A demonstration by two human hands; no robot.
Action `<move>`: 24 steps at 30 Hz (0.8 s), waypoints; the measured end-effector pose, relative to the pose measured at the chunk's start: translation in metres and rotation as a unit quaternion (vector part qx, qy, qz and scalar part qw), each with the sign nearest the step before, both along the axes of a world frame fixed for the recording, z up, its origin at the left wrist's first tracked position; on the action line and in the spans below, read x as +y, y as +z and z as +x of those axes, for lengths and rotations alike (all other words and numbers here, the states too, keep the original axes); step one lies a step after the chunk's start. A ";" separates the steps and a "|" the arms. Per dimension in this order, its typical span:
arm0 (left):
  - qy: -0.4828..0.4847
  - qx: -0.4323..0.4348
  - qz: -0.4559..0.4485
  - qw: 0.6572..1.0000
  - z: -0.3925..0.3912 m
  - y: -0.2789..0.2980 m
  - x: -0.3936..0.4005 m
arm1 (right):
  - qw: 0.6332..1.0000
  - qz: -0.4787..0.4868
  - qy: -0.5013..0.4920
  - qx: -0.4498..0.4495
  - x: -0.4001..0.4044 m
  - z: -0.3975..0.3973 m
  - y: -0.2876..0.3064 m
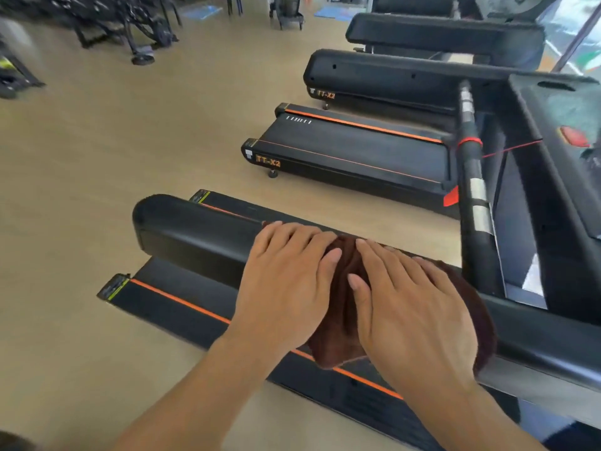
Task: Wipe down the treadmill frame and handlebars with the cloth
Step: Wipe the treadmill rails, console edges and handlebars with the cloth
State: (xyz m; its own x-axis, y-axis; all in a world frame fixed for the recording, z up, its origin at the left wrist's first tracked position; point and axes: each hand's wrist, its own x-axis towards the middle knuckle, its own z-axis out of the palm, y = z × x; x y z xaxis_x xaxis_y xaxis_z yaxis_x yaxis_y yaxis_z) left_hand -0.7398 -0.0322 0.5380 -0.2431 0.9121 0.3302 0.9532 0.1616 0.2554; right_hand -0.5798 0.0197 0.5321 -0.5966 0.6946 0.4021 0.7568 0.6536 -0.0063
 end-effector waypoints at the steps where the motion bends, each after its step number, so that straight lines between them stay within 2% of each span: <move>1: -0.001 0.001 0.001 1.000 -0.016 -0.001 -0.002 | 1.000 0.002 -0.003 -0.003 -0.002 -0.016 0.000; 9: -0.032 0.000 0.017 0.999 -0.176 -0.008 -0.024 | 0.998 0.020 -0.056 -0.012 -0.030 -0.178 -0.004; 12: -0.044 -0.043 -0.020 0.998 -0.237 -0.009 -0.029 | 0.997 0.027 -0.077 0.010 -0.041 -0.243 -0.007; 14: -0.065 -0.121 -0.030 0.990 -0.270 -0.018 -0.030 | 0.995 0.032 -0.090 0.023 -0.044 -0.280 -0.007; 17: -0.092 -0.333 -0.046 0.937 -0.307 -0.044 -0.033 | 0.993 0.035 -0.108 0.017 -0.048 -0.323 -0.006; 19: -0.111 -0.428 -0.076 0.894 -0.327 -0.065 -0.033 | 0.993 0.033 -0.114 0.010 -0.050 -0.342 -0.010; 22: -0.163 -0.501 -0.137 0.839 -0.349 -0.084 -0.025 | 0.991 0.058 -0.119 0.016 -0.050 -0.356 -0.017; 24: -0.202 -0.485 -0.173 0.833 -0.363 -0.086 -0.015 | 0.989 0.085 -0.118 0.031 -0.051 -0.361 -0.021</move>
State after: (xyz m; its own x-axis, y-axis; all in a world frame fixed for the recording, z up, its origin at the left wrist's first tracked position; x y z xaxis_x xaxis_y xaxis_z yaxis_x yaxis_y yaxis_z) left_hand -1.1024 -0.0475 0.4521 0.1075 0.9839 -0.1425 0.3193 0.1016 0.9422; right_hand -0.9407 -0.0313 0.5116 -0.3961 0.7307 0.5560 0.8900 0.4546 0.0366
